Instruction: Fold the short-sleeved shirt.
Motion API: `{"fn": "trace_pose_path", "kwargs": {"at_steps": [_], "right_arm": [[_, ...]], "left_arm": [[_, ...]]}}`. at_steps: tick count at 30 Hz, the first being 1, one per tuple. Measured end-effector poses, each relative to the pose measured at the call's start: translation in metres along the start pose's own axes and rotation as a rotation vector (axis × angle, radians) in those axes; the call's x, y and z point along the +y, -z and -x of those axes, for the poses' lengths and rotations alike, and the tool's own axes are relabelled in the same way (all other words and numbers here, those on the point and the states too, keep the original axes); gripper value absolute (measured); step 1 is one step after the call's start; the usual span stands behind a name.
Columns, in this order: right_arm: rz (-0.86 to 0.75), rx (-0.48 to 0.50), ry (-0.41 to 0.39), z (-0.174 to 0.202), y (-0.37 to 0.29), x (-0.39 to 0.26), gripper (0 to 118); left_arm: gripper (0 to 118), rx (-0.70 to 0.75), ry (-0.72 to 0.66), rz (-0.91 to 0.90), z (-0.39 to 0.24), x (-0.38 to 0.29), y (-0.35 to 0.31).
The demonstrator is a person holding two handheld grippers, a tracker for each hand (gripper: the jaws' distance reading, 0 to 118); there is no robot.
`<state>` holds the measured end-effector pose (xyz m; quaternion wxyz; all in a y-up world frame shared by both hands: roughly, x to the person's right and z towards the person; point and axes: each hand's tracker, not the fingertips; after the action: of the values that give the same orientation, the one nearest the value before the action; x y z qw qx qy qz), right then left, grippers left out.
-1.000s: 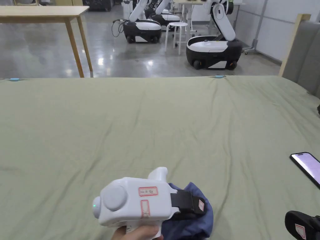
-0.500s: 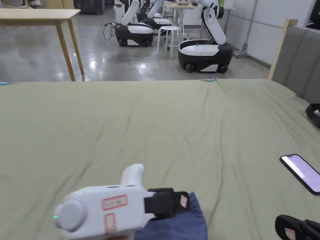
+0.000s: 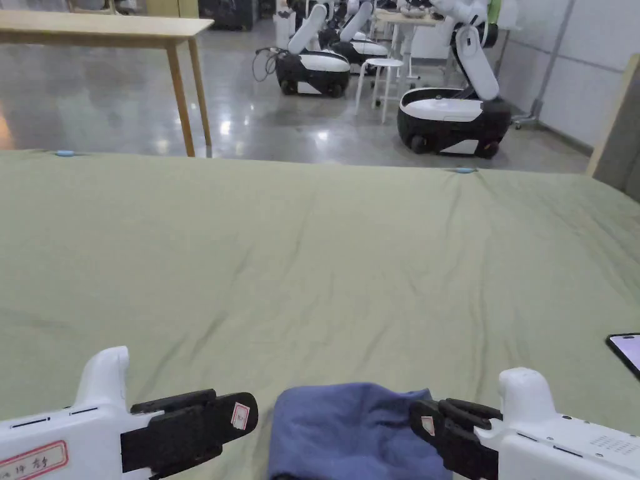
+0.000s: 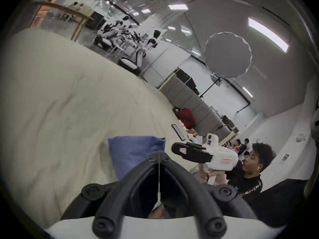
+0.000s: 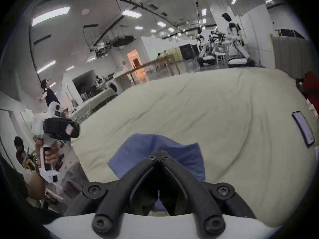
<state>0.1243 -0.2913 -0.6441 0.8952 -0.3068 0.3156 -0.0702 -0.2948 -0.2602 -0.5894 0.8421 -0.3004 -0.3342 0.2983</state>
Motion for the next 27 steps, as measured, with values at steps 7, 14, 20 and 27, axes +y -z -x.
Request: {"fn": "trace_pose_path", "kwargs": {"at_steps": [7, 14, 20, 27], "right_arm": [[0.153, -0.037, 0.052, -0.029, 0.038, -0.016, 0], [0.151, -0.025, 0.065, -0.029, 0.037, -0.017, 0], [0.144, -0.022, 0.068, -0.031, 0.037, -0.019, 0], [0.146, -0.037, 0.044, -0.025, 0.036, -0.019, 0]], "left_arm": [[0, 0.044, -0.078, 0.049, 0.033, -0.014, 0.021], [0, 0.001, -0.135, 0.093, 0.054, -0.009, 0.057], [118, -0.062, -0.191, 0.166, 0.059, -0.004, 0.08], [118, -0.083, -0.268, 0.208, 0.075, -0.013, 0.118]]}}
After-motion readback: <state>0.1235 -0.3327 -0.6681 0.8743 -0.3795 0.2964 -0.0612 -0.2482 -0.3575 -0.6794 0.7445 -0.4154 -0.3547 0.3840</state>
